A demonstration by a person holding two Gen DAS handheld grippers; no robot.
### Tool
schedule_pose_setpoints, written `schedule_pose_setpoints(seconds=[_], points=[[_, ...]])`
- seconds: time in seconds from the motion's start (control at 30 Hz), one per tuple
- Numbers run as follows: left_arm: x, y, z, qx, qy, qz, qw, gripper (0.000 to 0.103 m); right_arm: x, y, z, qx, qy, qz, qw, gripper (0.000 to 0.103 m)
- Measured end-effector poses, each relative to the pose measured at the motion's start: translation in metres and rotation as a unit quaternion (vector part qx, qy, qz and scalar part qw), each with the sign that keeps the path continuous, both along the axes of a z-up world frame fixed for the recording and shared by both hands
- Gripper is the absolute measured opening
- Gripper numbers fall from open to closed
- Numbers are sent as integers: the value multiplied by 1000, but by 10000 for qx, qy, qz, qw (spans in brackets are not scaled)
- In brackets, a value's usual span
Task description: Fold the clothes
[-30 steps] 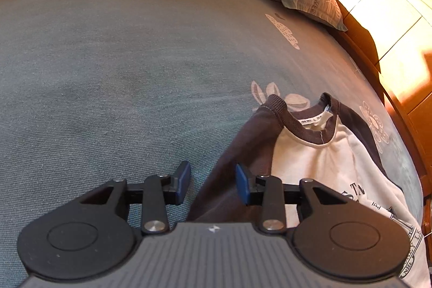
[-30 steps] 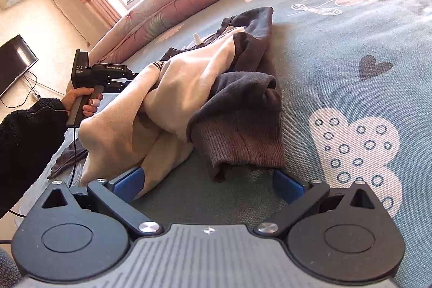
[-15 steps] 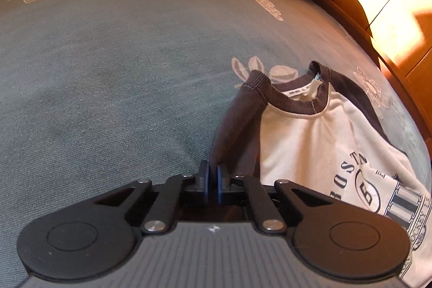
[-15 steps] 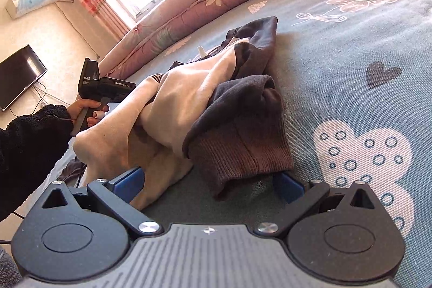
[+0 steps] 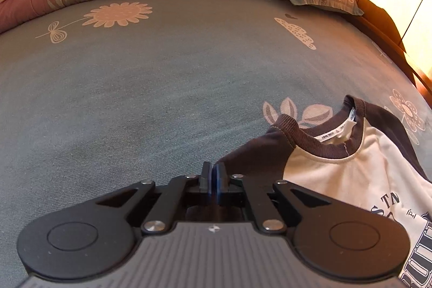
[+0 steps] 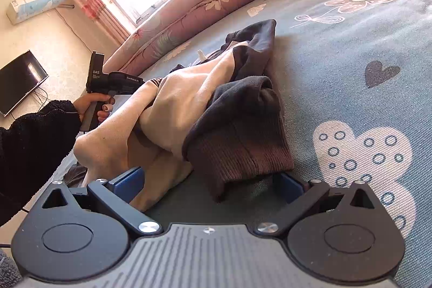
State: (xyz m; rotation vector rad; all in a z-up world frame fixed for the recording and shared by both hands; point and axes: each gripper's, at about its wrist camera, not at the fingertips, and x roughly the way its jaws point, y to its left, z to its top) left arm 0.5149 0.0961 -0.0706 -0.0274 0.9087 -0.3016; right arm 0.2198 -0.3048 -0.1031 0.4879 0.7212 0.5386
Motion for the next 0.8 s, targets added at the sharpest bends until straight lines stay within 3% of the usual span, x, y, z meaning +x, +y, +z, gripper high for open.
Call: schedule_pose_setpoints(seconds=[0.17,0.27,0.43,0.47,0.6,0.67,0.73,0.8], points=[[-33,20,23,-257,15,8,9997,7,-1,2,0,-17,-13,-35,10000,103],[-61,27,19,-312,163,-37,9994,13,-1,3,0,-36,-20,-87,10000,103],[-98,56,6,-116,388,604,9973,15,0,7,1,-133,31,-199,9997,103],[-105,62,3,-77,433,732,9963,22,0,8,2,-149,53,-219,9996,103],[-134,83,-6,114,607,1236,9904,16,3,8,3,-135,174,-286,9993,103],[-143,81,4,487,643,1399,9869,15,4,10,4,-201,203,-279,9992,103],[-158,69,18,643,538,1252,9886,20,5,14,6,-350,220,-253,9988,103],[-181,54,31,439,426,961,9935,25,4,20,9,-582,232,-219,9978,103]])
